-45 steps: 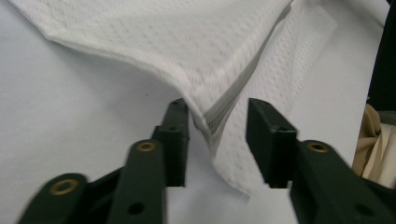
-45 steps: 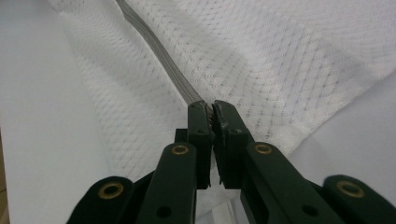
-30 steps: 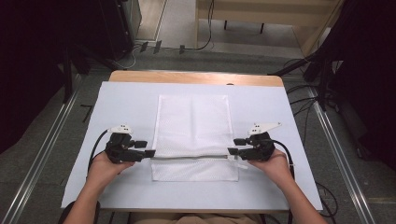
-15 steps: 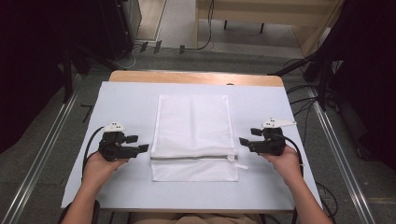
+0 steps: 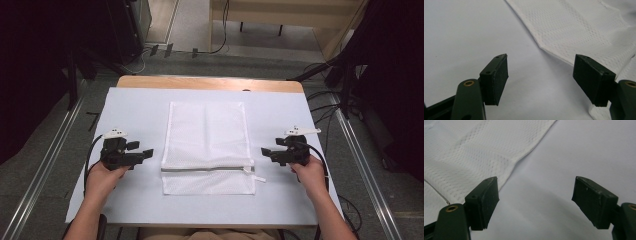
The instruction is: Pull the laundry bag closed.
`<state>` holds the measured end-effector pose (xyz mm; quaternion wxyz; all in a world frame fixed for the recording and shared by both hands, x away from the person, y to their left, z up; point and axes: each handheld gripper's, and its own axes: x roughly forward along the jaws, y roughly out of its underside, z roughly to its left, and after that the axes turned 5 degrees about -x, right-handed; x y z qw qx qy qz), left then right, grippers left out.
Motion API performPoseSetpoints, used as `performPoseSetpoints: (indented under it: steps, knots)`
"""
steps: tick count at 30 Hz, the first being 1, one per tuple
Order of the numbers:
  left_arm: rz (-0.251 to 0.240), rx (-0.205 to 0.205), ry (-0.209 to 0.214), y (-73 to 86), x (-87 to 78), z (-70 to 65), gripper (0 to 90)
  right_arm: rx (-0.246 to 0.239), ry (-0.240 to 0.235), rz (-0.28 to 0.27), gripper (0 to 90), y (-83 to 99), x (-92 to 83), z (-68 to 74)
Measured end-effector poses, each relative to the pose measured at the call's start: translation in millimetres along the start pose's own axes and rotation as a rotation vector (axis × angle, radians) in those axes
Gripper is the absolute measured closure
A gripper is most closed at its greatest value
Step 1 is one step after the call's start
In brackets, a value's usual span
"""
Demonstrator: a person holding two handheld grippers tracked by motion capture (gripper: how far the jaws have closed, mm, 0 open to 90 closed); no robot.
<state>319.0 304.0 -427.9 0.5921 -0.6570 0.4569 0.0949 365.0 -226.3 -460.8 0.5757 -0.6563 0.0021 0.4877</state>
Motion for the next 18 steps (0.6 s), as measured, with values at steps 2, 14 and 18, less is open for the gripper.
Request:
performPoseSetpoints:
  steps: [2,14,18]
  knots:
    - [0.005,0.003,-0.01,0.2,0.3,0.4,28.7,0.001,0.001,0.004,22.1,0.3,0.2,-0.7]
    - [0.012,0.009,-0.028,1.7,1.2,5.3,27.4,0.029,0.016,0.015,22.5,1.9,0.2,-5.9]
    - [0.011,0.01,-0.049,2.3,2.4,7.2,26.6,0.023,0.03,0.02,22.7,2.6,0.6,-7.1]
